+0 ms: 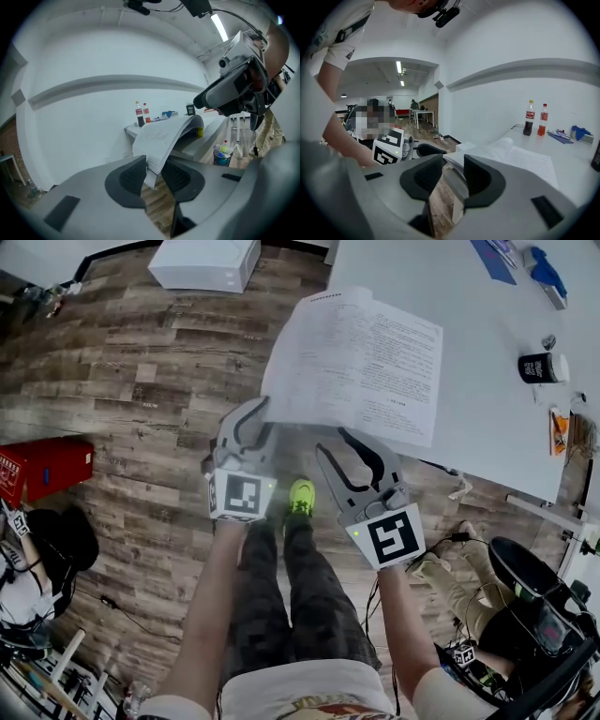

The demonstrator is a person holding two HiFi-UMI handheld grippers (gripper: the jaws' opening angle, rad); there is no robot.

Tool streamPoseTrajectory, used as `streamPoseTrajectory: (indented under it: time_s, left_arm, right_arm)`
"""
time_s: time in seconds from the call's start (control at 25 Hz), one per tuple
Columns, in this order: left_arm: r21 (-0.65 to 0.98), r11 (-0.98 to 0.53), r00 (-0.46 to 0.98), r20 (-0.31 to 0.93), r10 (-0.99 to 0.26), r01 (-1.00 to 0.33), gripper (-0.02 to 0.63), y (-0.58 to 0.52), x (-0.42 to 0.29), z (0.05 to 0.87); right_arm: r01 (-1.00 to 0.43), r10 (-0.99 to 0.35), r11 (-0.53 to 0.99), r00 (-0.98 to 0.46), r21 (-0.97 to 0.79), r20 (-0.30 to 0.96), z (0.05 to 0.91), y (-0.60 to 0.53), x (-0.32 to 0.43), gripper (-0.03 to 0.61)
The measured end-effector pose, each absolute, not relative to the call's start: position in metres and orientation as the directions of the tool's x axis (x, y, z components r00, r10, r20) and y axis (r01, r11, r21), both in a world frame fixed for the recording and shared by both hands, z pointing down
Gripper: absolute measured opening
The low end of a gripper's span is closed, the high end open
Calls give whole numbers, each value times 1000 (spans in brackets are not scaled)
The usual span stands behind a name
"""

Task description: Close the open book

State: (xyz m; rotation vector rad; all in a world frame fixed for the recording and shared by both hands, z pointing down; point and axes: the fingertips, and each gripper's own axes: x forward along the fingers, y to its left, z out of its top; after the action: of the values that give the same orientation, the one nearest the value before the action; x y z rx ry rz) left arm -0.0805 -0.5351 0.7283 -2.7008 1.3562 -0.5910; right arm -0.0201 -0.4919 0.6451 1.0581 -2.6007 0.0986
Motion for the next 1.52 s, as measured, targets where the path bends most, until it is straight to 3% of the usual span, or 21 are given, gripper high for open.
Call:
streamPoseTrajectory:
  time_s: [0.28, 0.6, 1.52]
  left_arm:
    - [-263, -640, 561, 320, -764, -722, 94, -535, -80, 682]
    - [-291, -659, 545, 385, -745, -694, 94, -527, -69, 646]
    - [-415, -754, 539, 530, -655, -509, 97, -503, -3, 571]
  right_arm:
    - [-655, -639, 749, -674, 101, 369, 613, -489, -20, 120]
    - [-700, -649, 714, -649, 21, 398, 575, -481, -12, 121]
    - [-676, -664, 714, -572, 182, 481, 570, -476, 20, 144]
